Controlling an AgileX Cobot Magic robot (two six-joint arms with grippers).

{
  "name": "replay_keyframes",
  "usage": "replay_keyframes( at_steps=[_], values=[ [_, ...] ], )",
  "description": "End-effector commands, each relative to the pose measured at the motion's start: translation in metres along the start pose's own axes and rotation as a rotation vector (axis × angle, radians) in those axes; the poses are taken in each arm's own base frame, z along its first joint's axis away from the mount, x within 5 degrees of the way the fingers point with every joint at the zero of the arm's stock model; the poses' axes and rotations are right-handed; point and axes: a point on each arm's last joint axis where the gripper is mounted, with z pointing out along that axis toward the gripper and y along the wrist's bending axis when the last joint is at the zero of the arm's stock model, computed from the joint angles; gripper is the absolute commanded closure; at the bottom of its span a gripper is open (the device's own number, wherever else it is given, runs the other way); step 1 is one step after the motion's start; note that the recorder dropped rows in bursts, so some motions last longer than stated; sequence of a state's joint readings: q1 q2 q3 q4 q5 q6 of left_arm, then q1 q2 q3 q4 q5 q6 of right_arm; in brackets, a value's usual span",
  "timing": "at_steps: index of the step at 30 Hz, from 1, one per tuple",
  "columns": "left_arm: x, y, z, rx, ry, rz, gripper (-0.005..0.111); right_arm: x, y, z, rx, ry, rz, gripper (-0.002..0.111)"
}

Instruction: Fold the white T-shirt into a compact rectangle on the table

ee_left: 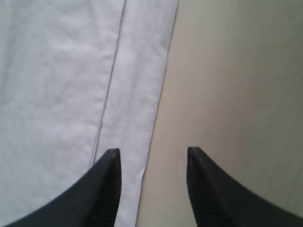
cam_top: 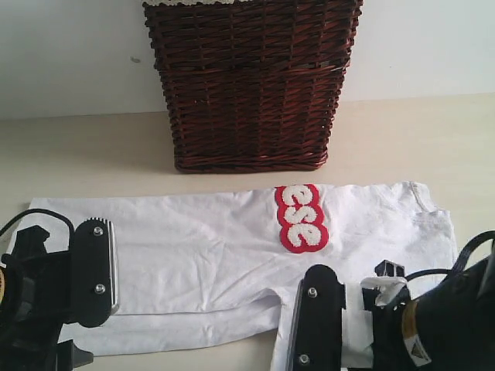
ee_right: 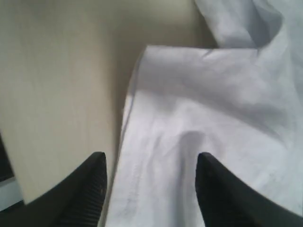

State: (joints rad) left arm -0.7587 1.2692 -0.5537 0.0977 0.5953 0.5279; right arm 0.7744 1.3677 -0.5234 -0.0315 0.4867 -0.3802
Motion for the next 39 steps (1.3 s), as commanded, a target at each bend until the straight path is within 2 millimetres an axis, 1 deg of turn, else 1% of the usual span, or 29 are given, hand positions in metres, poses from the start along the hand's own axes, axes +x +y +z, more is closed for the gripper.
replay_keyframes(
  at_steps=[1,3,8,11,14,16,18,19,20,22,24,25,27,29,32,33,35,38,39],
  values=[
    [-0.002,0.001,-0.002,-0.012,-0.020,-0.007,0.062,0.005,-0.002,0.033,0.005,0.127,-0.012,0.053],
    [-0.004,0.001,-0.002,-0.021,-0.034,-0.003,0.062,0.007,0.000,0.044,-0.011,0.159,-0.014,0.053],
    [-0.005,0.002,-0.002,-0.032,-0.053,-0.003,0.062,0.010,0.002,0.061,-0.035,0.198,-0.020,0.053],
    [-0.005,0.002,-0.002,-0.032,-0.053,-0.003,0.062,0.012,0.002,0.066,-0.041,0.221,-0.027,0.055],
    [-0.005,0.002,-0.002,-0.032,-0.053,-0.001,0.062,0.015,0.003,0.066,-0.052,0.259,-0.029,0.079],
    [-0.005,0.002,-0.002,-0.032,-0.053,-0.001,0.062,0.013,0.001,0.063,-0.058,0.295,-0.027,0.096],
    [-0.005,0.002,-0.002,-0.032,-0.053,-0.001,0.062,0.010,-0.001,0.059,-0.065,0.343,-0.022,0.108],
    [-0.005,0.002,-0.002,-0.032,-0.053,-0.001,0.062,0.007,-0.003,0.055,-0.070,0.372,-0.021,0.108],
    [-0.005,0.003,-0.002,-0.033,-0.055,-0.001,0.062,0.003,-0.007,0.047,-0.079,0.449,-0.025,0.108],
    [-0.006,0.003,-0.002,-0.037,-0.061,-0.001,0.062,-0.001,-0.015,0.033,-0.055,0.538,-0.065,0.108],
    [-0.006,0.003,-0.002,-0.039,-0.062,0.001,0.062,-0.007,-0.026,0.021,0.015,0.555,-0.128,0.108],
    [-0.006,0.003,-0.002,-0.040,-0.064,0.001,0.062,-0.009,-0.029,0.019,0.032,0.553,-0.141,0.108],
    [-0.007,0.004,-0.002,-0.049,-0.070,0.008,0.062,-0.019,-0.037,0.011,0.085,0.518,-0.168,0.108],
    [-0.008,0.004,-0.002,-0.054,-0.080,0.008,0.062,-0.033,-0.051,0.003,0.186,0.481,-0.241,0.108],
    [-0.008,0.005,-0.002,-0.057,-0.084,0.008,0.062,-0.045,-0.060,0.003,0.270,0.388,-0.326,0.108],
    [-0.009,0.005,-0.003,-0.060,-0.091,0.008,0.062,-0.052,-0.062,0.004,0.307,0.320,-0.370,0.108],
    [-0.009,0.004,-0.003,-0.061,-0.094,0.012,0.062,-0.062,-0.067,0.004,0.372,0.240,-0.444,0.108],
    [-0.010,0.004,-0.003,-0.058,-0.099,0.000,0.062,-0.067,-0.074,0.006,0.463,0.215,-0.492,0.108],
    [-0.010,0.004,-0.003,-0.054,-0.101,-0.006,0.062,-0.068,-0.076,0.008,0.488,0.215,-0.478,0.108]
  ],
)
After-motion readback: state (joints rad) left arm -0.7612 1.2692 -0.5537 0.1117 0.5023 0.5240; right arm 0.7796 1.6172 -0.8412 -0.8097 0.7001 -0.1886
